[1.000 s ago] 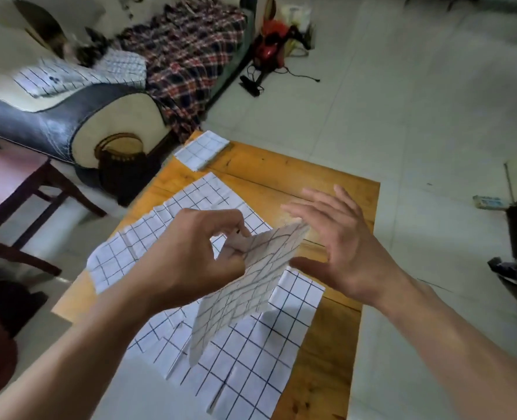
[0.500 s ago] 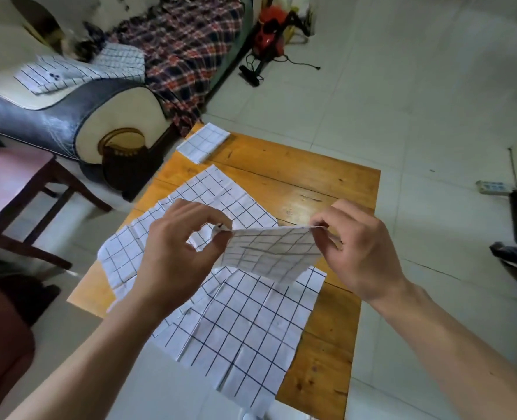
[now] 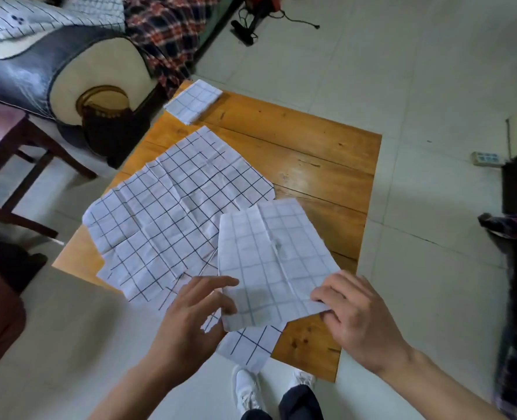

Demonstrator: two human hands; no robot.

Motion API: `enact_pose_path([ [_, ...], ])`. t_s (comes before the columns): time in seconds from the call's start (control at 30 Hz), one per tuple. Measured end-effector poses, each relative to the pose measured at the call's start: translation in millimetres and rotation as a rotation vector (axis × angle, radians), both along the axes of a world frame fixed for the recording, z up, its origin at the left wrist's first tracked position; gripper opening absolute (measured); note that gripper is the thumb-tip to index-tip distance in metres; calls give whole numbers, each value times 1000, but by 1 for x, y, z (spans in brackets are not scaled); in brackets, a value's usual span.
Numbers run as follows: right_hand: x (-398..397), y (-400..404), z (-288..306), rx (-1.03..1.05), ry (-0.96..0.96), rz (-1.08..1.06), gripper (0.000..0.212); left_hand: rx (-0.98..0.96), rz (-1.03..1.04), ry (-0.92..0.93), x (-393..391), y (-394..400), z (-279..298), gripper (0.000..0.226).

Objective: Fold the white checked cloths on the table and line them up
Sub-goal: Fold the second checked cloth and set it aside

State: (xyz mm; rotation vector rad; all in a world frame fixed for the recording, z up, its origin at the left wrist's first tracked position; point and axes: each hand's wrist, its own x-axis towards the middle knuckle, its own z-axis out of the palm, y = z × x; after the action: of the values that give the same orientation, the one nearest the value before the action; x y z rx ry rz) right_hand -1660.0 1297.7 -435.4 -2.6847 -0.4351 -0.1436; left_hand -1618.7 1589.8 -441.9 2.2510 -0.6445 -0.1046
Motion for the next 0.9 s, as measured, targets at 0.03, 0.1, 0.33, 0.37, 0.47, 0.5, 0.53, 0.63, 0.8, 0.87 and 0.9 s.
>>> enact_pose_path([
  [0.03,-5,1,-11,-3,30,2,32,22,-3,17,-5,1,-16,7],
  [0.1,-15,5,-31,-7,101,-4,29,58,-20,36,-13,3,-43,9],
  [0.33,-35,10,-90,10,339,25,10,166,-120,51,-27,7,-92,7],
  [0.37,-36,10,-97,-2,373,40,7,188,-139,47,-27,8,-99,10],
  [0.47,-35,7,-117,-32,478,77,5,324,-154,41,-19,9,-124,36],
  [0.5,-32,7,-122,-32,497,89,8,385,-149,43,-15,9,-134,47],
  [0.53,-30,7,-125,-31,508,100,9,443,-151,48,-10,9,-142,56],
  [0.63,-21,8,-125,6,514,106,4,537,-189,44,6,7,-161,80],
  [0.8,-13,0,-114,33,520,94,5,487,-266,-23,21,-1,-167,63],
  [0.87,-10,-1,-109,31,535,85,7,433,-250,-32,23,-2,-170,52],
  [0.9,-9,-1,-108,32,538,81,7,412,-237,-31,23,-2,-171,49],
])
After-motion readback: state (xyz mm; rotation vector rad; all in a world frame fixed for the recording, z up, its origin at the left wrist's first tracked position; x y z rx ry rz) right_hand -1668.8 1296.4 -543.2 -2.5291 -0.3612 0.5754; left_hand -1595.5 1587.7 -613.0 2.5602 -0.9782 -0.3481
